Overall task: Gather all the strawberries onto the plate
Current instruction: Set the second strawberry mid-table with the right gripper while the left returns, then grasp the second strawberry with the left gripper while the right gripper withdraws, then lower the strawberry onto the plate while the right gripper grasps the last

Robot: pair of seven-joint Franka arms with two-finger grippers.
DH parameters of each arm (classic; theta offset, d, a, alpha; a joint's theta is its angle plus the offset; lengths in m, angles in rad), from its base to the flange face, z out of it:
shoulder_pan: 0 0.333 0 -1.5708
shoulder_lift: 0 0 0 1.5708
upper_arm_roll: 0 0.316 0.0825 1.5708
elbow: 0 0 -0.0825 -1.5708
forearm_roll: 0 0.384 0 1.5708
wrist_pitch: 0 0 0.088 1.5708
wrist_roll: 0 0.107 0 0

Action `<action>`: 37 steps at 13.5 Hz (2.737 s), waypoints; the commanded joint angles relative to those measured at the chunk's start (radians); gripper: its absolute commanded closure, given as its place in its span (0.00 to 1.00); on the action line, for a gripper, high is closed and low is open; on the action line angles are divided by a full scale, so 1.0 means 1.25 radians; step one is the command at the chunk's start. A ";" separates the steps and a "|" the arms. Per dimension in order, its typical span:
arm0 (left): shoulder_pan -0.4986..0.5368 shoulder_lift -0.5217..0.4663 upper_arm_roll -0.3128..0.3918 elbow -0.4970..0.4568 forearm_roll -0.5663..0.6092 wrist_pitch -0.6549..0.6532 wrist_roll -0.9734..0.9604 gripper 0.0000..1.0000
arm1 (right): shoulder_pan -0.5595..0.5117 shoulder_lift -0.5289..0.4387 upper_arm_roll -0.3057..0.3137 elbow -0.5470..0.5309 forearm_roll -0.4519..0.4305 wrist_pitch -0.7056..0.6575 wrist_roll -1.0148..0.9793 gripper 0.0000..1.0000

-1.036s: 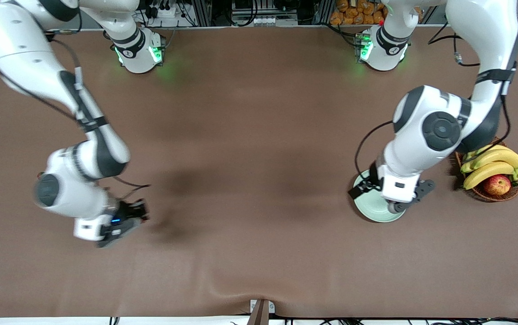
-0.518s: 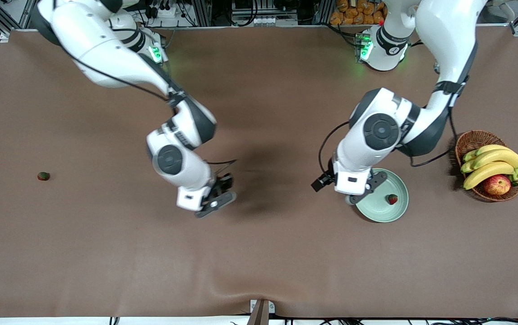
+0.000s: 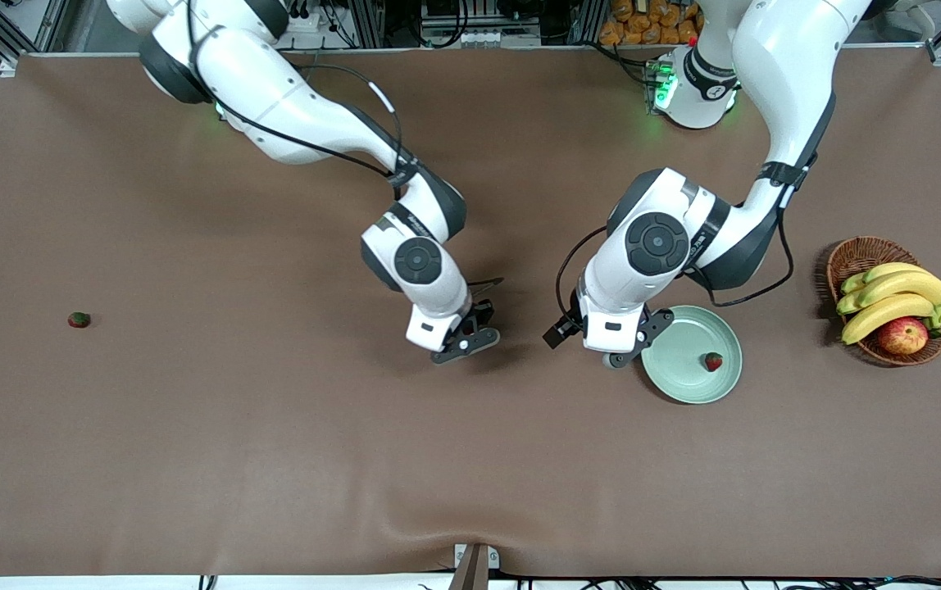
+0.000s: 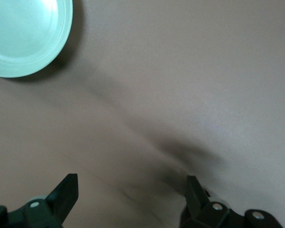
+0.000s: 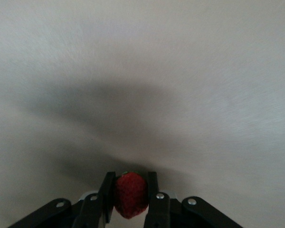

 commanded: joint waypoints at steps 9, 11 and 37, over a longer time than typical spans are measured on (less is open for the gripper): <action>-0.150 0.130 0.050 0.082 0.027 0.151 -0.222 0.00 | -0.127 -0.157 -0.009 0.023 -0.006 -0.247 -0.053 0.00; -0.306 0.199 0.183 0.173 0.038 0.151 -0.299 0.00 | -0.216 -0.213 -0.009 -0.015 -0.004 -0.289 -0.086 0.00; -0.031 -0.031 0.150 -0.015 0.032 0.000 0.313 1.00 | -0.968 -0.244 -0.014 -0.335 -0.157 -0.094 -0.711 0.00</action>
